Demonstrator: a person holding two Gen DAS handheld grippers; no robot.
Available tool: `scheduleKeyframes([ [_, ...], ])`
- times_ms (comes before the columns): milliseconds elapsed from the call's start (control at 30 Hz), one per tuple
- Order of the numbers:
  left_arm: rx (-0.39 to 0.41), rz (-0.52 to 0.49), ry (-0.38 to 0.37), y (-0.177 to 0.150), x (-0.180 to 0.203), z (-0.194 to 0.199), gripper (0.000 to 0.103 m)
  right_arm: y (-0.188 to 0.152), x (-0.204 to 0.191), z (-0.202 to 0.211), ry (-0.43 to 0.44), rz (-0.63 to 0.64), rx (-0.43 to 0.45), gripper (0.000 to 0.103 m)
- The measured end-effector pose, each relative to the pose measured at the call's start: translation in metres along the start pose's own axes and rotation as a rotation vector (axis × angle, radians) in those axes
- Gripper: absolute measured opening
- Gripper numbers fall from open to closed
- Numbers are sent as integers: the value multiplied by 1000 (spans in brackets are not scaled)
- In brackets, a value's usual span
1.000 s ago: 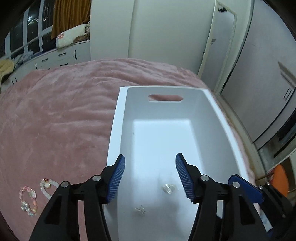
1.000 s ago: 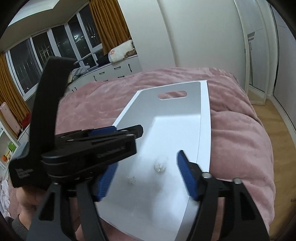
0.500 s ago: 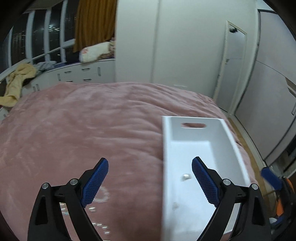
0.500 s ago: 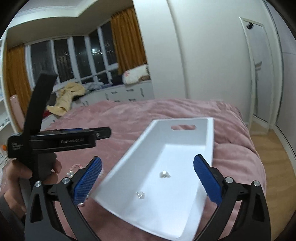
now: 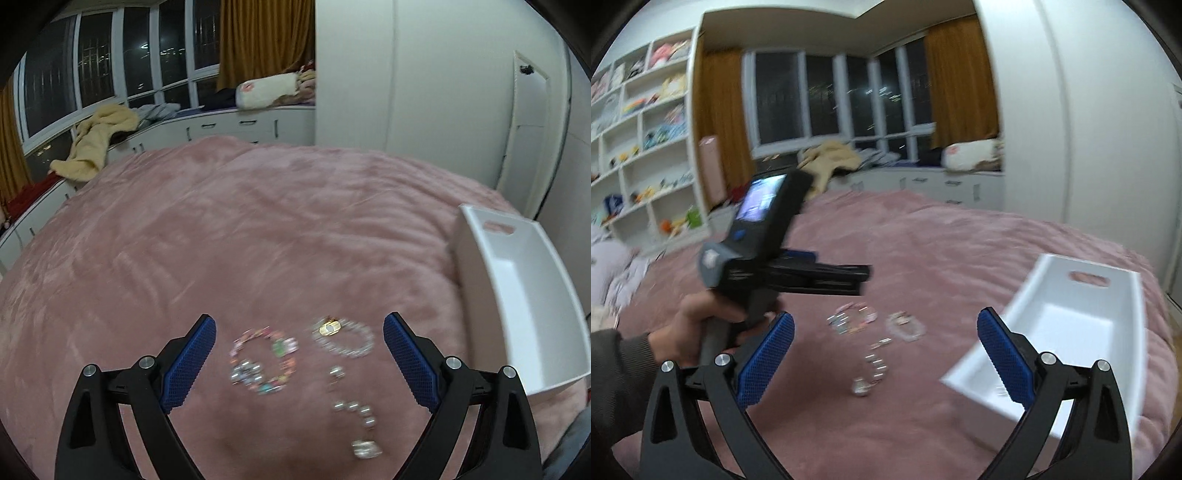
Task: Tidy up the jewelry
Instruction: 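Grasp the colourful beaded bracelet with the left tool while the right tool grasps a silver pearl pendant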
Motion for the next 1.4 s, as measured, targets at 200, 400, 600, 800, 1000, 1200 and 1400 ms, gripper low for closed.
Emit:
scheduleKeyframes([
  [200,-22,-3,43,-28,-20,-29,93,-30,-45,-59,45,43,-128,95],
  [400,-70,22,74,-51,-38,-75,93,-75,-53,-104,7,90,-276,85],
  [600,-85,122,79,-53,-61,-106,91,-100,-40,-134,26,20,-371,76],
  [800,-141,90,104,-48,-58,-138,78,-115,-49,-147,21,58,-429,63],
  [1000,-122,48,85,-49,-47,-134,31,-124,-46,-155,22,56,-444,29],
  [1200,-135,31,37,-47,-40,-128,16,-119,-47,-154,45,52,-436,9],
  [1400,-115,46,15,-40,-41,-109,16,-110,-48,-143,49,49,-395,3],
])
Point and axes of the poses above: each gripper's, at about its wrist camera, not at the fingertips, and z roughly against the way its jaws point, x to its right, y to its top, the point moved 2 cm from there along -z, roughly the way its jaws point, and after that the axes turned 4 degrees about y, right-handed, at the moved point
